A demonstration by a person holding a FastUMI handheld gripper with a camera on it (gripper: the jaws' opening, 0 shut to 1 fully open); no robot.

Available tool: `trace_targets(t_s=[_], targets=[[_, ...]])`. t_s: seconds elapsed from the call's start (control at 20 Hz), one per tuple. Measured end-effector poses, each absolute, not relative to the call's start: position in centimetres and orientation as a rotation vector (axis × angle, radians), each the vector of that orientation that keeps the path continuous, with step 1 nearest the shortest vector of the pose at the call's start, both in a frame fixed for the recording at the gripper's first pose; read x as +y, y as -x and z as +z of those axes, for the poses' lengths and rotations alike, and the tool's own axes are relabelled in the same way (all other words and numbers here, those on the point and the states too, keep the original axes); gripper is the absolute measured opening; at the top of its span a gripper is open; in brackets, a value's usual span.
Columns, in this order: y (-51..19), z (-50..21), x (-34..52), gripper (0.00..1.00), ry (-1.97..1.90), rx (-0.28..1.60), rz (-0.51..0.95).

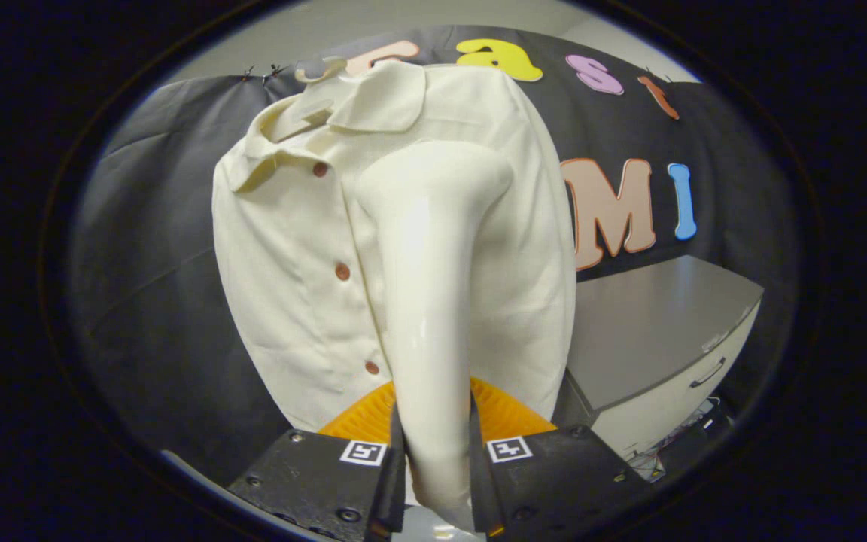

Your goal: Iron the clothes twice with a garment steamer, once on the left side and once on the right side.

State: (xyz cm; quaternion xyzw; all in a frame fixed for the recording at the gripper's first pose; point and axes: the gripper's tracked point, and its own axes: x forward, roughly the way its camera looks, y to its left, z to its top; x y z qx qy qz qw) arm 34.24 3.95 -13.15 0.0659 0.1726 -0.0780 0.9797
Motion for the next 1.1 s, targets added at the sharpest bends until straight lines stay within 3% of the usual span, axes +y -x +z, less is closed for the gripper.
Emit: trace_targets(t_s=[0.5, 1.1], targets=[[-30.1, -23.7, 3.2, 0.35, -0.203, 0.565, -0.172], [-24.7, -30.6, 3.8, 0.32, -0.225, 0.742, -0.172]])
